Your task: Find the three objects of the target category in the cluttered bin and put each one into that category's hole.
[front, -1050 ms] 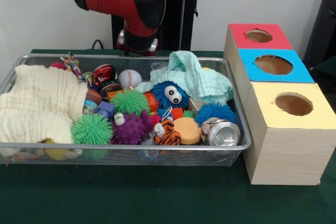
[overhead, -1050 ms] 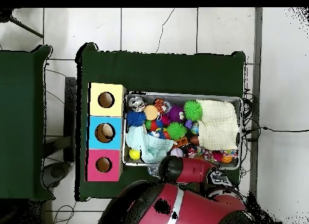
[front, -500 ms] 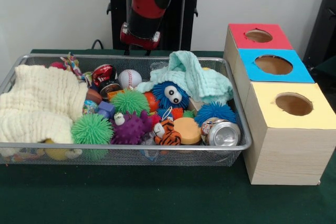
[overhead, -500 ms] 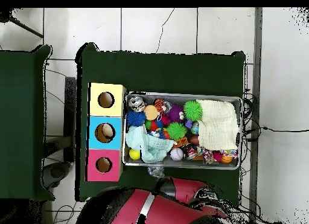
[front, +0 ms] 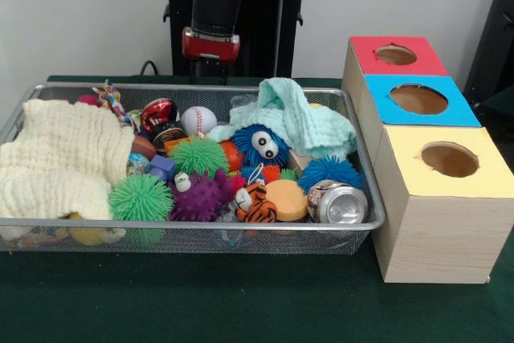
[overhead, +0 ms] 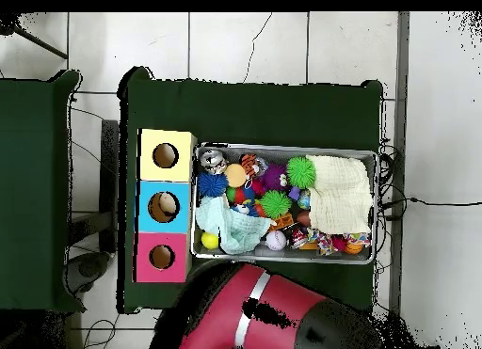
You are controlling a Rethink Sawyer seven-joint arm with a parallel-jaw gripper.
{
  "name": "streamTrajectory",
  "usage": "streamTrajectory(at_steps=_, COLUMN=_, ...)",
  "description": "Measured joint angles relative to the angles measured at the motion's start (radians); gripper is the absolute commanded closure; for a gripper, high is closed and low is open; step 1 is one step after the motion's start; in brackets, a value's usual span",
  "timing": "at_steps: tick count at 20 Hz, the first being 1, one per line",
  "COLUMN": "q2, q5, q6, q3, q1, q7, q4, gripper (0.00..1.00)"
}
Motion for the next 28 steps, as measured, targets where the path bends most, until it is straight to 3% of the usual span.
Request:
streamTrajectory(at_steps=3, q2=0.115, q5=-0.028, q6=-0.264, q3=-0.033, q1=-0.048, q7=0.0, q4=-0.001, gripper=0.0)
streamTrajectory(at_steps=8, q2=0.191, q5=-0.036, q6=-0.45, q3=-0.044, q1=-0.077, q7=0.0, q4=-0.026, gripper=0.0)
streamTrajectory(at_steps=16, q2=0.226, q5=-0.09, q6=-0.497, q3=-0.091, q1=-0.041, q7=0.0, q4=-0.08, gripper=0.0)
streamTrajectory(at_steps=28, q2=0.198, q5=-0.136, q6=-0.416, q3=-0.112, q1=0.004, q7=0.0, q4=-0.104, gripper=0.0)
